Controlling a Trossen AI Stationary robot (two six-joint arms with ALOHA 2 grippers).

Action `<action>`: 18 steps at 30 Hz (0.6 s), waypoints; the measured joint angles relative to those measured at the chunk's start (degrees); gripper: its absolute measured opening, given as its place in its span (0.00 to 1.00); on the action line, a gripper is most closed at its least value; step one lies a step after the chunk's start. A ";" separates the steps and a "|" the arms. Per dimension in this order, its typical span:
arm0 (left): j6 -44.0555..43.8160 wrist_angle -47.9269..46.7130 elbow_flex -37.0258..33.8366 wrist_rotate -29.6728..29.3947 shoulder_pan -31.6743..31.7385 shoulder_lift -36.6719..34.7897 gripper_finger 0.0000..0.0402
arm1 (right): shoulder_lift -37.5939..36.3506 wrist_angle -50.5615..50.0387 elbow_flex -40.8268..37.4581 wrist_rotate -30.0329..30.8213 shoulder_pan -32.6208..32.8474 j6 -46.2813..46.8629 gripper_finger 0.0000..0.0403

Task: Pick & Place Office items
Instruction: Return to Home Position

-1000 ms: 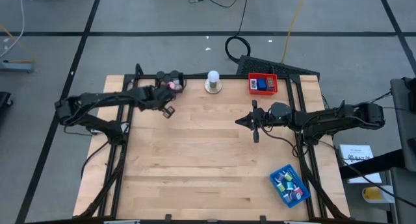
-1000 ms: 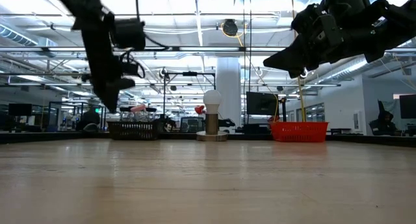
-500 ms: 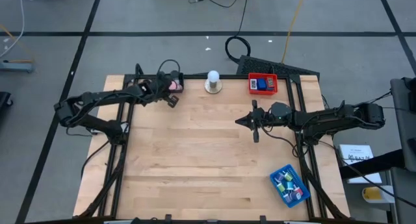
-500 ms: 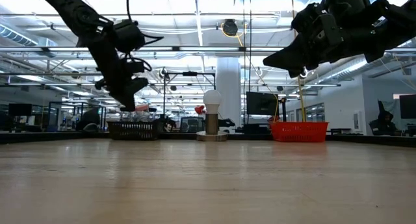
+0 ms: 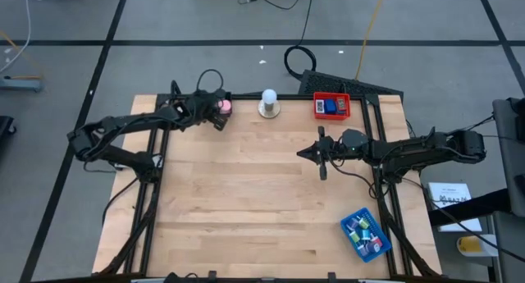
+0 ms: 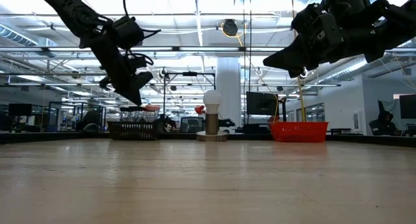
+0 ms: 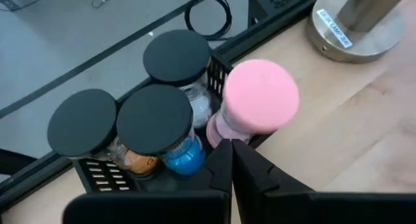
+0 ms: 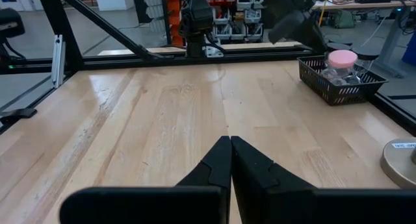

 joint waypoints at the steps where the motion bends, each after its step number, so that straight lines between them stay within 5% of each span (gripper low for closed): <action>1: 0.06 -0.22 0.00 -0.03 -0.26 -0.45 0.01 | 0.00 -0.01 0.00 0.00 0.01 0.00 0.00; 9: 1.80 3.91 -2.25 -2.89 -10.30 -8.86 0.01 | 0.00 -0.19 0.00 0.12 -0.01 -0.40 0.00; 18: 8.09 36.32 -15.26 5.79 -23.68 -12.49 0.01 | -4.44 -5.33 -0.07 0.58 -1.28 -3.68 0.00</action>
